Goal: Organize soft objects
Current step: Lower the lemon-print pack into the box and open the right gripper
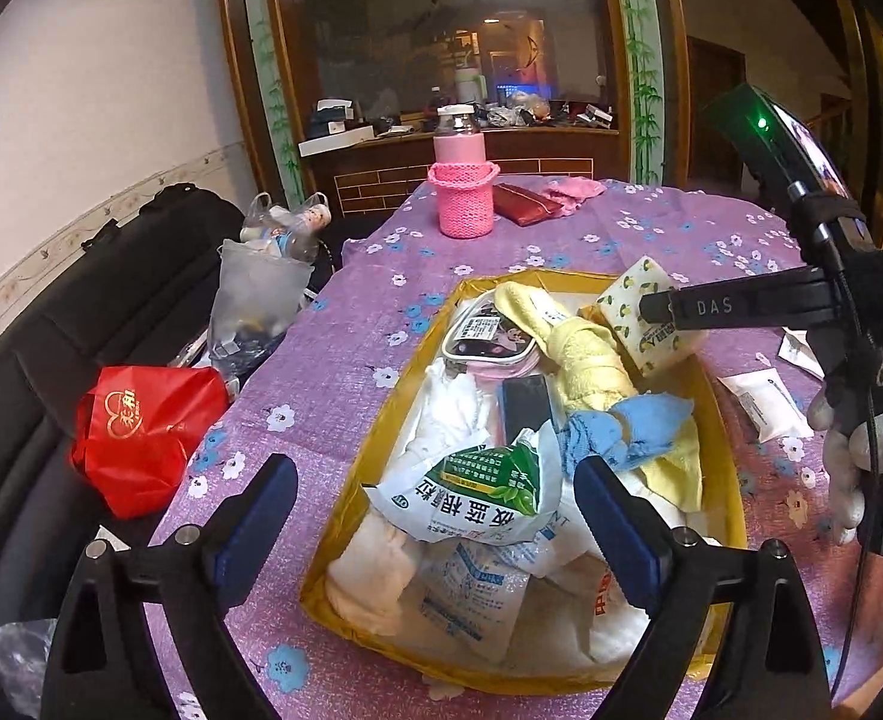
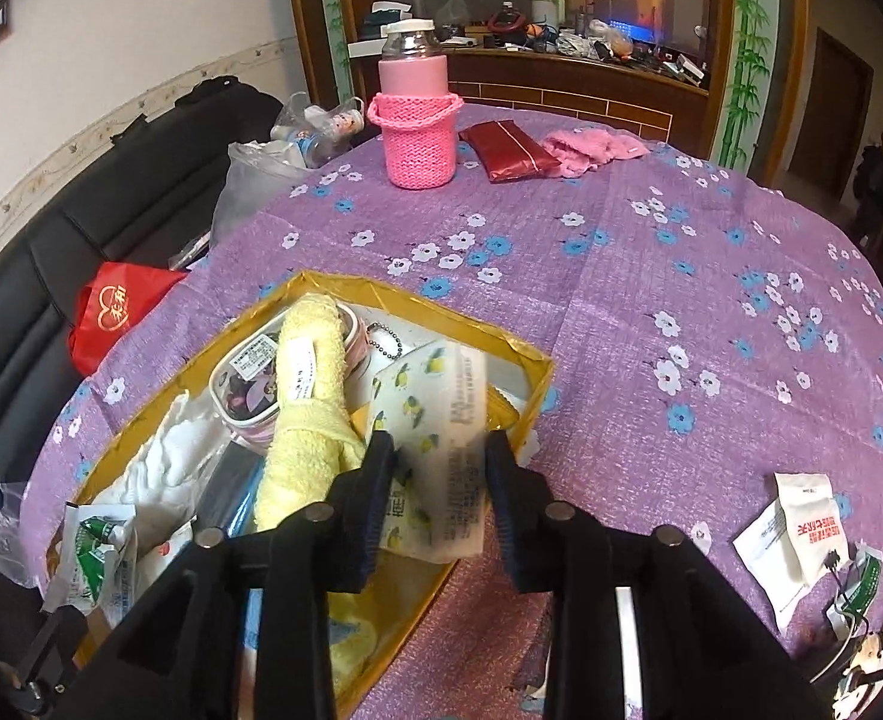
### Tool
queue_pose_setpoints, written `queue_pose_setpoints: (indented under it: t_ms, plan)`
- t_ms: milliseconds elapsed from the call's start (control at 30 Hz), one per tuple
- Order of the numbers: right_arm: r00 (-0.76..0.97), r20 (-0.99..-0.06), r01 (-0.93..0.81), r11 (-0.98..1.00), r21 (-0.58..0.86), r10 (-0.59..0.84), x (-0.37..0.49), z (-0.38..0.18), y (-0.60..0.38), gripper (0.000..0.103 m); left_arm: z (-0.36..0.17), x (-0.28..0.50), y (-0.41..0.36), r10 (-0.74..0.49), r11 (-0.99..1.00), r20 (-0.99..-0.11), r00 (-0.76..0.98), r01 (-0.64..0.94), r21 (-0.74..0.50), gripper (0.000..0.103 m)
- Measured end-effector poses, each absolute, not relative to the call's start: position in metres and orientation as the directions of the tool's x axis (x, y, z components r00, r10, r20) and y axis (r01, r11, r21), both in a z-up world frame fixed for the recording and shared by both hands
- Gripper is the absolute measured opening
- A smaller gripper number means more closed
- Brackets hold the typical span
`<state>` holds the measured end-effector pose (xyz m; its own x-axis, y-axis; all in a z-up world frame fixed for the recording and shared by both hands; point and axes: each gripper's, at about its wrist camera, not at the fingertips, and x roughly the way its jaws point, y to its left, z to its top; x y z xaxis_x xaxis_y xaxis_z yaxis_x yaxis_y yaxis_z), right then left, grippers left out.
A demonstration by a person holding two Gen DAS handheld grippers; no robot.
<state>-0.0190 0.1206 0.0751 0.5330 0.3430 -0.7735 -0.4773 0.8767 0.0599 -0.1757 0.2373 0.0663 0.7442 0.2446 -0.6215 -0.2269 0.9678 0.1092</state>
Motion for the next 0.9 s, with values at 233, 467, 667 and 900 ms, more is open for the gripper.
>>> queue_pose_setpoints:
  t_ms: [233,467,667,900]
  plan:
    - [0.555,-0.732,-0.473,0.874,0.112,0.394,-0.028,0.095,0.109,0.048,0.069,-0.177,0.236,0.231,0.971,-0.621,0.749,-0.223,0.092,0.096]
    - [0.481,-0.76,-0.478,0.857,0.191,0.437,-0.02,0.082,0.114,0.05,0.07,-0.181,0.236,0.225,0.972,-0.621,0.751,-0.22,0.087,0.097]
    - [0.382,-0.785,-0.472,0.833,0.288,0.488,-0.013,0.06,0.116,0.05,0.069,-0.184,0.237,0.227,0.971,-0.628,0.744,-0.222,0.088,0.097]
    - [0.438,-0.695,-0.488,0.8,0.35,0.571,-0.048,0.094,0.084,0.058,0.082,-0.192,0.234,0.07,0.99,-0.624,0.778,-0.131,-0.052,0.097]
